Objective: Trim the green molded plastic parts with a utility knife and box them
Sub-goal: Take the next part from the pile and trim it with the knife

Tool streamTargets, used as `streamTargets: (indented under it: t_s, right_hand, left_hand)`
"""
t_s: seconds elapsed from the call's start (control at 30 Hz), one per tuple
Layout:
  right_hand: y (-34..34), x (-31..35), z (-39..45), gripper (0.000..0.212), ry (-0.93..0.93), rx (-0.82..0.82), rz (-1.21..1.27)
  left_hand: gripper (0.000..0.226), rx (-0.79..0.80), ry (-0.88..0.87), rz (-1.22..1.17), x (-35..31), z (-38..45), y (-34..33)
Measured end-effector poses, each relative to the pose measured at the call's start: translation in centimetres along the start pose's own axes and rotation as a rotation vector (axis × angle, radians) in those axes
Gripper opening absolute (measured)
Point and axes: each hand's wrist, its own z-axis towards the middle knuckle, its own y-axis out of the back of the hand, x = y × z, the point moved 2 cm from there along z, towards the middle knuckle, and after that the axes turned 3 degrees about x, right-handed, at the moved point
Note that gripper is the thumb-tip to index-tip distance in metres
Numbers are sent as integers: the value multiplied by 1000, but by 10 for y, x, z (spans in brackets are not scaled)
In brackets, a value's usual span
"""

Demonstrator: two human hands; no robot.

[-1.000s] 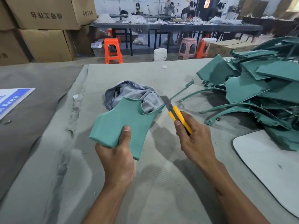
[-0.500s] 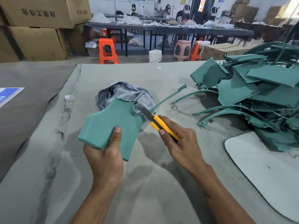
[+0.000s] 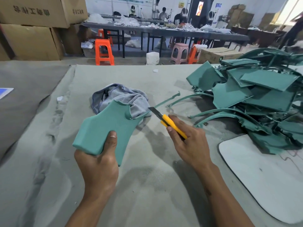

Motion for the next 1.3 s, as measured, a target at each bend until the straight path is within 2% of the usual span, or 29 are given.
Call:
streamTargets:
  t_s: [0.13,0.3,0.43,0.5,0.6,0.67,0.7,0.8,0.9,0.97,1.07,1.1,1.17,1.23,1.3]
  right_hand:
    - [5,-8,1,42,-250,-186,-142]
    - [-1,3,-1,40,-53,-131,-240]
    - [9,-4,2,40,-188,-306,-337]
    - [14,-1,0,41,-210,-396,-323]
    - [13,8,2,35,-276,-480,-65]
    - [7,11,2,28,-323,-439,153]
    - [2,13,2,31,-364,-377,250]
    - [-11,19,-1,50,-556,-212,595]
    - [-14,19,-1,33,-698,-222,849]
    - [-10,15,1,26,-758,-309,935]
    - [-1,13,7,33,-873,-453,1006]
    - [2,11,10,34,-939,-468,1059]
    - [6,7,13,35,-1082,-411,1201]
    - [10,3,14,37,-1182,-289,1272]
    - [13,0,16,40,-1207,-223,1244]
  left_hand:
    - [39,94,-58,82,-12,-11,-10]
    - [21,60,-41,98,-11,-23,-15]
    - [41,75,-77,106,-19,-24,-20]
    - [41,99,-104,112,-19,-27,-22]
    - [39,109,-110,144,-14,-31,-22]
    - [41,102,-146,140,-12,-34,-21]
    - [39,118,-178,133,-11,-36,-20]
    - [38,286,-335,149,-12,-45,-21]
    - [43,512,-637,251,-18,-55,-22]
    - [51,655,-703,258,-24,-58,-24]
    - [73,949,-774,345,-26,-60,-28]
    - [66,1018,-821,395,-27,-62,-32]
    - [37,1062,-954,468,-30,-67,-40]
    - [44,1085,-991,485,-30,-76,-47]
    - [52,1077,-869,436,-31,-81,-50]
